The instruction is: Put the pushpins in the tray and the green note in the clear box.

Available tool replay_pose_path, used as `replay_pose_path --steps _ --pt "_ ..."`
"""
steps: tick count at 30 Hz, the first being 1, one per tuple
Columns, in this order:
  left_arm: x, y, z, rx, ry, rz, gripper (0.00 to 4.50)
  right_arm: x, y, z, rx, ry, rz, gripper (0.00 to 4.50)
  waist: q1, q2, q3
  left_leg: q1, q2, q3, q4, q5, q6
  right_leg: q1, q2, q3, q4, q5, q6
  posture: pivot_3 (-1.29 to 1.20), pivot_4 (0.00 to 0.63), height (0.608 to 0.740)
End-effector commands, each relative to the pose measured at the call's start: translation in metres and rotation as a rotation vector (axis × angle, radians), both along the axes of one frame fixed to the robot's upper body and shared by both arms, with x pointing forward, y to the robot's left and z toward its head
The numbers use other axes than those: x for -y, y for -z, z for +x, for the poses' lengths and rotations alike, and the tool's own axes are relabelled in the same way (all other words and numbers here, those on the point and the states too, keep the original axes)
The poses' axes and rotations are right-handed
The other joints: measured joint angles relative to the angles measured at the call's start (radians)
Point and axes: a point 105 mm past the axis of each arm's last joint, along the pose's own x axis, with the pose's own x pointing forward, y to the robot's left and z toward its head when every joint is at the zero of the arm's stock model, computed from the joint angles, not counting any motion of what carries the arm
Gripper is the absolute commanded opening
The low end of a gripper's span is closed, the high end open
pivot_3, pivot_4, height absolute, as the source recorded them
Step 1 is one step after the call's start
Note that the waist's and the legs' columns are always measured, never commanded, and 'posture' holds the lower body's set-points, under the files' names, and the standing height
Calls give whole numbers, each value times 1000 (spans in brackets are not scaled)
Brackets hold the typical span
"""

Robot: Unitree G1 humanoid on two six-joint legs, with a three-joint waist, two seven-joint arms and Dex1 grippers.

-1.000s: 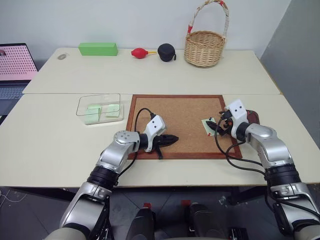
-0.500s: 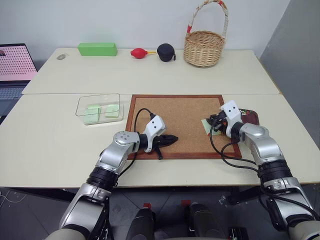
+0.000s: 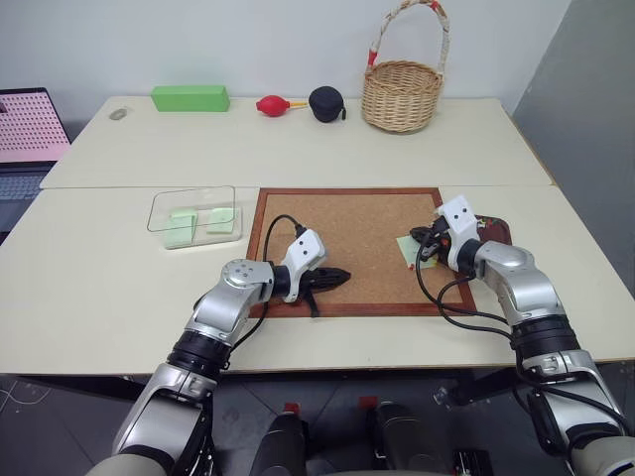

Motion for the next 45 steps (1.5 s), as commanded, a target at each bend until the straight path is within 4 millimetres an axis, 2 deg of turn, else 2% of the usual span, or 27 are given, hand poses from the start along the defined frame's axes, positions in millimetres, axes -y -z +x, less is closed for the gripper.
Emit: replay_pose_path --steps 1,8,10,14,20,27,29,30,34,43,45 --pt "-10 20 -1 -51 -38 76 0 -8 -41 -3 118 -51 75 28 -1 0 0 0 0 0 0 0 0 0 0 0 0 0 0 0 150 740" --pt "-10 19 1 -48 -40 79 0 3 -49 -10 137 -29 61 28 0 1 0 4 0 0 0 0 0 3 0 0 0 0 0 0 150 740" --pt "-10 20 1 -47 -38 80 0 13 -52 -10 151 6 41 28 0 1 0 4 0 0 0 0 0 3 0 0 0 0 0 0 150 740" --pt "-9 21 0 -46 -34 82 0 48 -55 -11 182 119 -14 28 1 1 -1 4 0 0 0 0 0 3 0 0 0 0 0 0 150 740" --pt "-8 23 -1 -45 -29 89 0 99 -35 -18 174 251 -221 28 1 3 -2 4 0 1 0 0 0 3 0 1 -1 0 0 0 150 740" --pt "-7 24 -1 -40 -29 87 0 116 -26 -17 178 305 -296 28 -2 7 -4 5 0 4 0 0 1 3 0 3 -1 0 0 0 150 740" --pt "-6 23 0 -35 -35 79 0 118 -25 -16 176 307 -298 445 -1 7 -4 5 0 4 0 0 1 4 0 3 -1 0 0 0 150 740" --pt "-5 22 0 -33 -37 76 0 118 -24 -15 175 307 -300 450 -1 7 -4 5 0 4 0 0 1 4 0 3 -1 0 0 0 150 740" --pt "-4 22 1 -29 -40 73 0 121 -23 -11 173 316 -303 1410 1 8 -5 5 0 4 0 0 1 4 0 3 -1 0 0 0 150 740" --pt "-5 24 0 -32 -52 68 0 114 -39 -11 217 297 -219 3288 3 8 -5 5 0 4 0 0 1 4 0 3 -1 0 0 0 150 740" --pt "-6 24 0 -34 -53 68 0 104 -41 -18 202 235 -160 3288 4 8 -5 5 -1 4 0 0 1 4 0 3 -1 0 0 0 150 740"
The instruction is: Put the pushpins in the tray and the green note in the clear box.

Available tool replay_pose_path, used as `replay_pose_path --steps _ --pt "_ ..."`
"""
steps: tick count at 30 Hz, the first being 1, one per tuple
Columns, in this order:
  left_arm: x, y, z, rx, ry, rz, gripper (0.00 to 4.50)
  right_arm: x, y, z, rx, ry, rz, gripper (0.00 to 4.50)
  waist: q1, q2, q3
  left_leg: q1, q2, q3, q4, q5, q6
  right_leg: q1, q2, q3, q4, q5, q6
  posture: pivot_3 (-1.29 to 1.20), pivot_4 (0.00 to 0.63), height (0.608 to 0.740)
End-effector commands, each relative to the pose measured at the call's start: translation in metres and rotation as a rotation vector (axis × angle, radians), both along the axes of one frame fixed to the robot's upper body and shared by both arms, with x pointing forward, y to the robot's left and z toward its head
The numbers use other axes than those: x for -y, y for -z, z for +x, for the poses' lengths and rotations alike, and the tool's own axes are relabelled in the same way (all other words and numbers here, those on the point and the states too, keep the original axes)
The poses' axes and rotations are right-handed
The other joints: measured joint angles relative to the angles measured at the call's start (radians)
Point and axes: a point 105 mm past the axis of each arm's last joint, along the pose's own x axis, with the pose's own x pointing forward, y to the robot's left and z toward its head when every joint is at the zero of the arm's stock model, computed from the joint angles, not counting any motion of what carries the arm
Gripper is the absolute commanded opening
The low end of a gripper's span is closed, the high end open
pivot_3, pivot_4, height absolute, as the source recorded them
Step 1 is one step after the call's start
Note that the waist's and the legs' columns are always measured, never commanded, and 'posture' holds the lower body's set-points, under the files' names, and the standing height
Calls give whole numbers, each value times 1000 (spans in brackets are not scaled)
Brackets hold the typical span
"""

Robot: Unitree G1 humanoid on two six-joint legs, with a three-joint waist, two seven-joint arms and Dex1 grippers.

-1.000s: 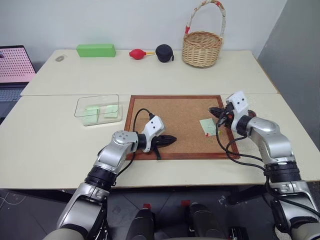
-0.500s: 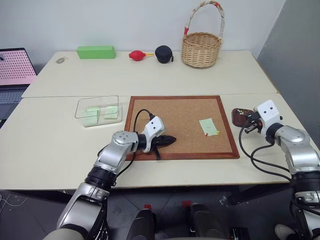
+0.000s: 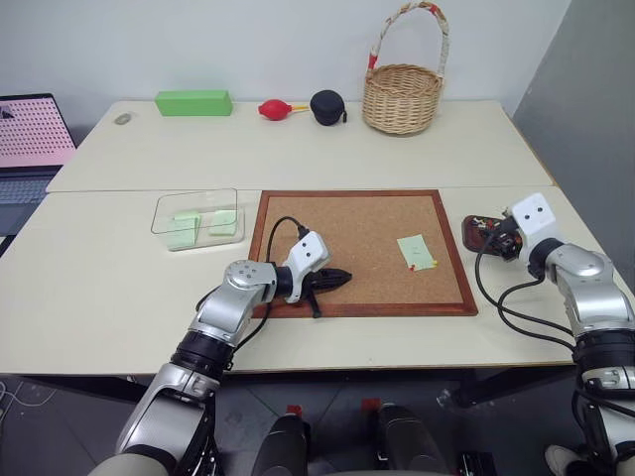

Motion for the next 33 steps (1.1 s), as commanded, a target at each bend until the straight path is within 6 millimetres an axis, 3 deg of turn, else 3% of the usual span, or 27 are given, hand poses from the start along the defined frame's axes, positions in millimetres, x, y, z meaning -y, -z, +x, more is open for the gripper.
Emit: replay_pose_path --steps 1,9,14,20,28,29,31,33 --pt "-9 21 -1 -52 -52 53 0 -19 -24 -12 47 -123 112 3288 1 0 0 0 0 0 0 0 0 0 0 0 0 0 0 0 150 740" --pt "-8 20 0 -50 -47 54 0 -66 -2 -48 -90 -317 281 3288 1 0 0 0 0 -1 0 0 1 1 0 -1 0 0 0 0 150 740" --pt "-8 20 0 -51 -44 56 0 -82 9 -50 -125 -343 289 3288 3 0 0 0 0 -1 0 -1 1 1 0 -1 -1 -1 -1 0 150 740" --pt "-9 20 1 -51 -49 58 0 -82 16 -40 -129 -319 265 3288 4 1 0 0 0 -1 0 -1 1 1 0 -1 -1 -1 -1 0 150 740" --pt "-10 20 0 -54 -53 58 0 -79 23 -43 -163 -330 248 2055 4 1 0 0 0 -1 0 -1 1 0 0 -1 -1 -1 -1 0 150 740" --pt "-10 20 0 -55 -53 58 0 -78 24 -44 -170 -335 247 1605 4 1 0 0 0 -1 0 -1 1 0 0 -1 -1 -1 -1 0 150 740" --pt "-11 20 0 -57 -53 57 0 -78 25 -45 -177 -344 245 1487 4 1 0 0 0 -1 0 -1 1 0 0 -1 -1 -1 -1 0 150 740" --pt "-11 20 0 -57 -52 57 0 -79 25 -47 -181 -353 248 1000 4 1 0 0 0 -1 0 -1 1 0 0 -1 -1 -1 -1 0 150 740"
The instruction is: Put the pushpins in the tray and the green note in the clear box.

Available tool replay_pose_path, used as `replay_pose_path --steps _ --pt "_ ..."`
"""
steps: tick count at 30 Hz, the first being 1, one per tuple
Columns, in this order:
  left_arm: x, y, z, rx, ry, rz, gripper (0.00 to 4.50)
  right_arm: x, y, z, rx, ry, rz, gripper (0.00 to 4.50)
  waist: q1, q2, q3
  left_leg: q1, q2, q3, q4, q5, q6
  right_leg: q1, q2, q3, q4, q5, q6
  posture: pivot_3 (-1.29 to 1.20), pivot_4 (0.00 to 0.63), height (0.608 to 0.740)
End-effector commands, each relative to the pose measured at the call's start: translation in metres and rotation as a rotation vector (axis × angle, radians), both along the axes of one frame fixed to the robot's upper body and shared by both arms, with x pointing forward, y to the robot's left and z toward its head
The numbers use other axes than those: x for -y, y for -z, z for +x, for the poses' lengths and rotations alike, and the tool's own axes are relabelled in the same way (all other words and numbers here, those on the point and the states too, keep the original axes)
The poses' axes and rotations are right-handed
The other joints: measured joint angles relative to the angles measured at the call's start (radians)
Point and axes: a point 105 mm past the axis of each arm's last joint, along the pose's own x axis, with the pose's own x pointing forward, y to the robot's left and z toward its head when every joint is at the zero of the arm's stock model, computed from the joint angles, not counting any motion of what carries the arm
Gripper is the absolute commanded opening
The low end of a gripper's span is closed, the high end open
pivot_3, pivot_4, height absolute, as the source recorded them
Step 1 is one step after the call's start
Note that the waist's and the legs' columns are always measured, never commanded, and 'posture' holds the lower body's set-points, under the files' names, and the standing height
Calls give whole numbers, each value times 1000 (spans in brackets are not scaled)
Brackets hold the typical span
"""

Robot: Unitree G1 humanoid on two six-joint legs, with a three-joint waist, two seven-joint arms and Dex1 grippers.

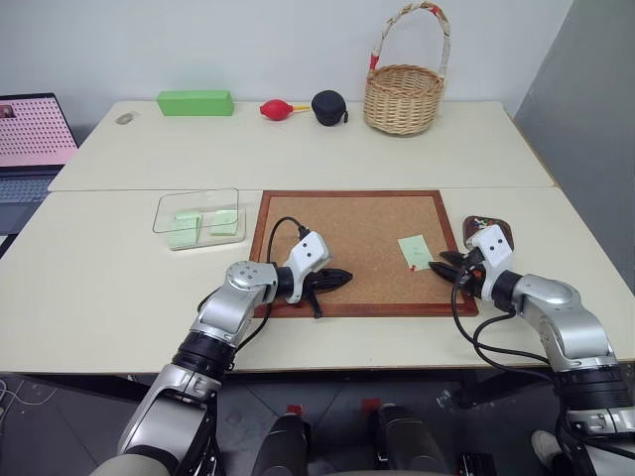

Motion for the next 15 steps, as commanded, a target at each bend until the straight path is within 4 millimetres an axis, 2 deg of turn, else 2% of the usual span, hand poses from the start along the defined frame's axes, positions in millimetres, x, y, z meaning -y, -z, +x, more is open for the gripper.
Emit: replay_pose_path --steps 1,5,8,15 --pt "-12 19 0 -56 -49 63 0 0 -12 -3 40 -32 0 885 0 0 0 0 0 0 0 0 0 0 0 0 0 0 0 0 150 740" --pt "-13 20 0 -58 -48 68 0 0 -15 -5 39 -40 22 67 0 0 0 0 0 0 0 0 0 0 0 0 0 0 0 0 150 740" --pt "-13 21 -1 -60 -46 74 0 -1 -19 -6 49 -51 39 67 0 0 0 0 0 0 0 0 0 0 0 0 0 0 0 0 150 740" --pt "-13 23 -1 -62 -47 87 0 -1 -42 -4 107 -38 156 67 0 0 0 0 0 0 0 0 0 0 0 0 0 0 0 0 150 740"
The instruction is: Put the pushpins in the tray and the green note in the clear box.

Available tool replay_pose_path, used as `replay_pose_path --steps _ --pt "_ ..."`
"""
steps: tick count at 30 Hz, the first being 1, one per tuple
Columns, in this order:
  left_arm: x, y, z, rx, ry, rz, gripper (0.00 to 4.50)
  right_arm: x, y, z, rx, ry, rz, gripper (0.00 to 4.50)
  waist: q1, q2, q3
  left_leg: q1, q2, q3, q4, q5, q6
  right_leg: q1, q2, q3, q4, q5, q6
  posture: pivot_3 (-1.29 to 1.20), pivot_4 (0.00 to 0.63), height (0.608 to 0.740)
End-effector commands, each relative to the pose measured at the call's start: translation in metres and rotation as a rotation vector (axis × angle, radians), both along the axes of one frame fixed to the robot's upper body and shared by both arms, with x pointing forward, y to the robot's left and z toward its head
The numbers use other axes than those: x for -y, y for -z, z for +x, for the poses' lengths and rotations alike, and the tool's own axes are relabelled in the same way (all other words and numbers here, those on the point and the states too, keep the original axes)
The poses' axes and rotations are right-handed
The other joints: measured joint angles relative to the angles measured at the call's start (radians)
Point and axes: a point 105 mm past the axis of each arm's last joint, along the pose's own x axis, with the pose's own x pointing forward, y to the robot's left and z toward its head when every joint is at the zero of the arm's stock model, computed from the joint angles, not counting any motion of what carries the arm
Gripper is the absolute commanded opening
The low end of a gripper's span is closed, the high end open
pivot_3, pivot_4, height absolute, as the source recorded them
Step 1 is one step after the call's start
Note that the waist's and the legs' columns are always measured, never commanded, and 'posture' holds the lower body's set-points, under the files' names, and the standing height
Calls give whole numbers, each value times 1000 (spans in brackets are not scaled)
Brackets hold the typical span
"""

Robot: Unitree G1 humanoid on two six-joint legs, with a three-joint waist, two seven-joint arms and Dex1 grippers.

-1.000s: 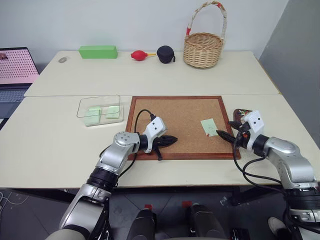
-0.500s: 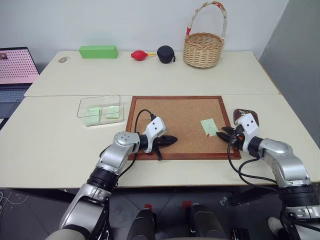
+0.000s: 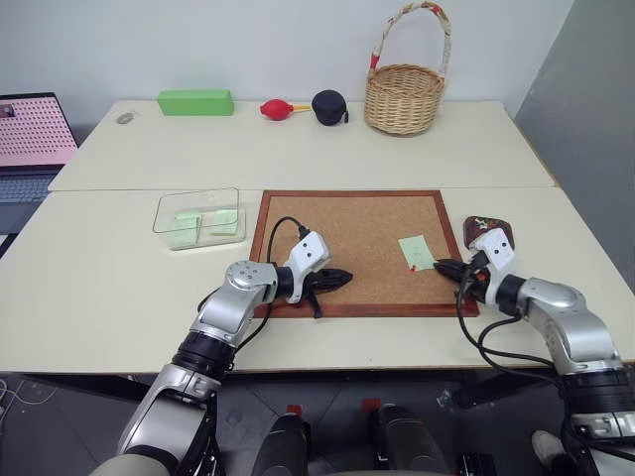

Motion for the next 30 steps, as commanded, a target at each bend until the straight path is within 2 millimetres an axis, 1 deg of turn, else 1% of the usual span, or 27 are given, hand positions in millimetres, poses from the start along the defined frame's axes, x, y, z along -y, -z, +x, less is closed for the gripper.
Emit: replay_pose_path --steps 1,3,5,9,15,17,20,24,28,30 --pt "-13 23 -1 -62 -51 87 0 -3 -45 2 135 -9 116 67 -1 0 0 0 0 0 0 0 0 0 0 0 0 0 0 0 150 740" --pt "-13 23 -1 -62 -52 86 0 2 -54 4 152 26 177 67 -1 0 0 0 0 0 0 0 0 0 0 0 0 0 0 0 150 740" --pt "-13 23 -1 -62 -53 86 0 7 -58 5 152 44 203 67 -1 0 0 0 0 0 0 0 0 0 0 0 0 0 0 0 150 740" --pt "-14 23 -1 -63 -52 90 0 20 -58 7 150 96 200 67 0 0 0 0 0 0 0 0 0 0 0 0 0 0 0 0 150 740" --pt "-15 23 0 -63 -51 94 0 18 -53 5 136 83 180 67 0 0 0 0 0 0 0 0 0 0 0 0 0 -1 -2 0 150 740" --pt "-15 23 0 -62 -52 93 0 21 -52 6 137 96 172 67 0 0 0 0 0 0 0 0 0 0 0 0 0 -1 -2 0 150 740" --pt "-14 23 -1 -62 -51 90 0 32 -50 10 156 152 138 67 0 0 0 0 0 0 0 0 0 0 0 0 0 -1 -2 0 150 740" --pt "-13 25 -3 -65 -43 90 0 50 -43 17 163 242 61 67 0 0 0 0 0 0 0 0 0 0 0 0 0 -1 -2 0 150 740" --pt "-13 24 -3 -64 -45 88 0 64 -37 23 165 298 -12 67 -1 0 0 0 0 0 0 0 0 0 0 0 0 -1 -2 0 150 740" --pt "-13 24 -3 -63 -45 87 0 71 -36 27 177 330 -36 67 -1 0 0 0 0 1 0 0 0 0 0 0 0 -1 -2 0 150 740"
